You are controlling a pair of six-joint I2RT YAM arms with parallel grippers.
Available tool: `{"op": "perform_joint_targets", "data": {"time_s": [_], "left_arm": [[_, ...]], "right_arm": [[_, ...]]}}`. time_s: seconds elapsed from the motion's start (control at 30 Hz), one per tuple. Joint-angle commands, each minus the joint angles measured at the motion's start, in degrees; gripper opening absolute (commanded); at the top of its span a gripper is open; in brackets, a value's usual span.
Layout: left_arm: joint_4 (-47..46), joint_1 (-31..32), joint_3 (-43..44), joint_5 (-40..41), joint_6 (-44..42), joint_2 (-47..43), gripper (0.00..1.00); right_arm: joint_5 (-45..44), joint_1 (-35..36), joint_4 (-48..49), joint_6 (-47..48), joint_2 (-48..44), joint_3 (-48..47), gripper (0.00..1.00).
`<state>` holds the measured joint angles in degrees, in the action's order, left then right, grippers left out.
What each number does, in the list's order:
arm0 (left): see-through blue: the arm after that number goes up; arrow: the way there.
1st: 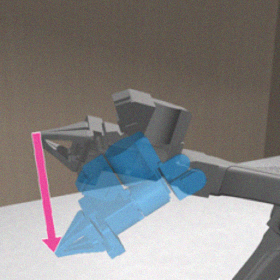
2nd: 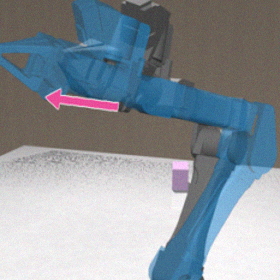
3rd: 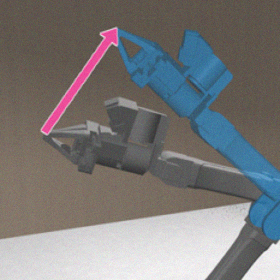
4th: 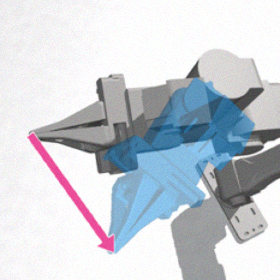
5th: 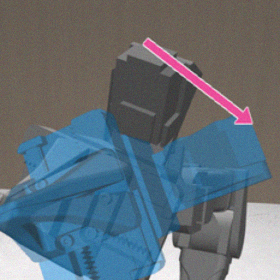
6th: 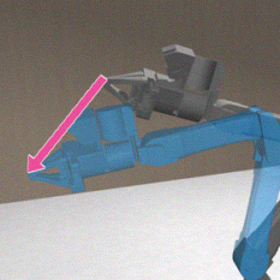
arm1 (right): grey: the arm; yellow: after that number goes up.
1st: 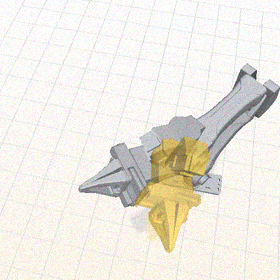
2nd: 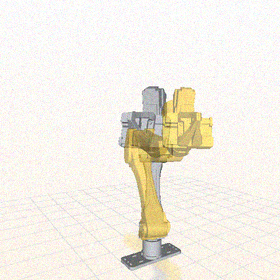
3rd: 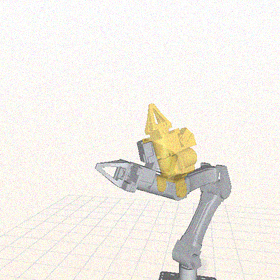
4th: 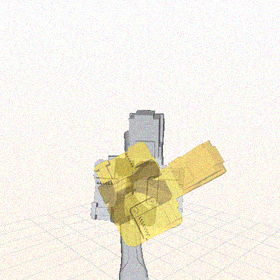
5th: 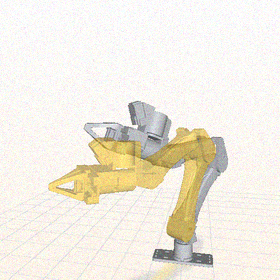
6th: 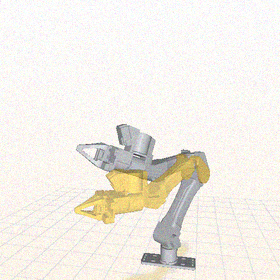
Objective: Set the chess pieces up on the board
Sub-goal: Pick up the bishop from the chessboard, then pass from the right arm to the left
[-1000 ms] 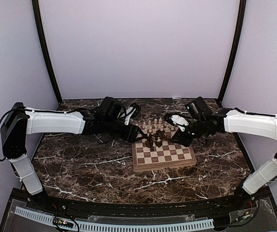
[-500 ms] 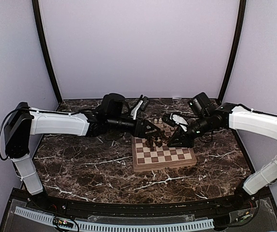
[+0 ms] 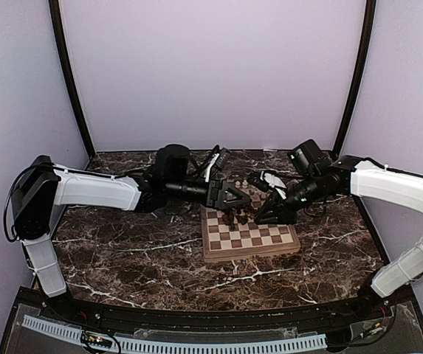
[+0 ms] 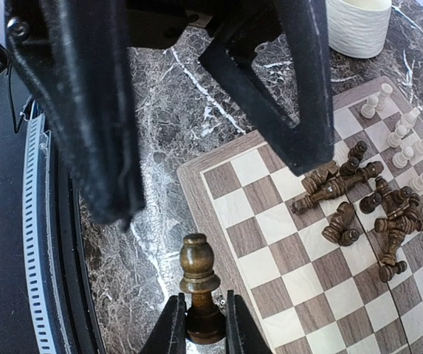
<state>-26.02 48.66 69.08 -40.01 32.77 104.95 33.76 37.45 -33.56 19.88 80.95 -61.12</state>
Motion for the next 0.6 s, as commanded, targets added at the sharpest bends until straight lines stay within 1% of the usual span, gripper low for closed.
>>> {"op": "perform_joint_targets", "data": {"time_s": [0.0, 0.23, 0.3, 0.33, 0.4, 0.57], "left_arm": [[-2.22, 0.54, -1.48, -1.70, 0.83, -0.38, 0.66], [-0.75, 0.63, -0.83, -2.32, 1.13, 1.10, 0.52], [-0.83, 0.63, -0.49, -3.28, 1.63, 1.73, 0.46], [-0.93, 0.70, -0.05, -4.04, 1.82, 1.96, 0.42], [-1.08, 0.73, 0.45, -5.35, 2.12, 2.58, 0.36], [-1.87, 1.44, 1.16, -7.31, 2.38, 3.68, 0.33]], "right_arm": [[2.72, -0.99, 1.13, -1.54, -0.82, -2.17, 0.03], [4.45, -1.89, 1.26, -2.20, -0.28, -3.22, 0.03], [4.71, -2.02, 1.44, -2.38, -0.18, -3.30, 0.03], [4.80, -2.07, 1.52, -2.45, -0.13, -3.30, 0.03], [4.74, -2.12, 1.68, -2.54, -0.08, -3.18, 0.03], [4.83, -2.16, 2.19, -2.70, 0.09, -2.71, 0.03]]}}
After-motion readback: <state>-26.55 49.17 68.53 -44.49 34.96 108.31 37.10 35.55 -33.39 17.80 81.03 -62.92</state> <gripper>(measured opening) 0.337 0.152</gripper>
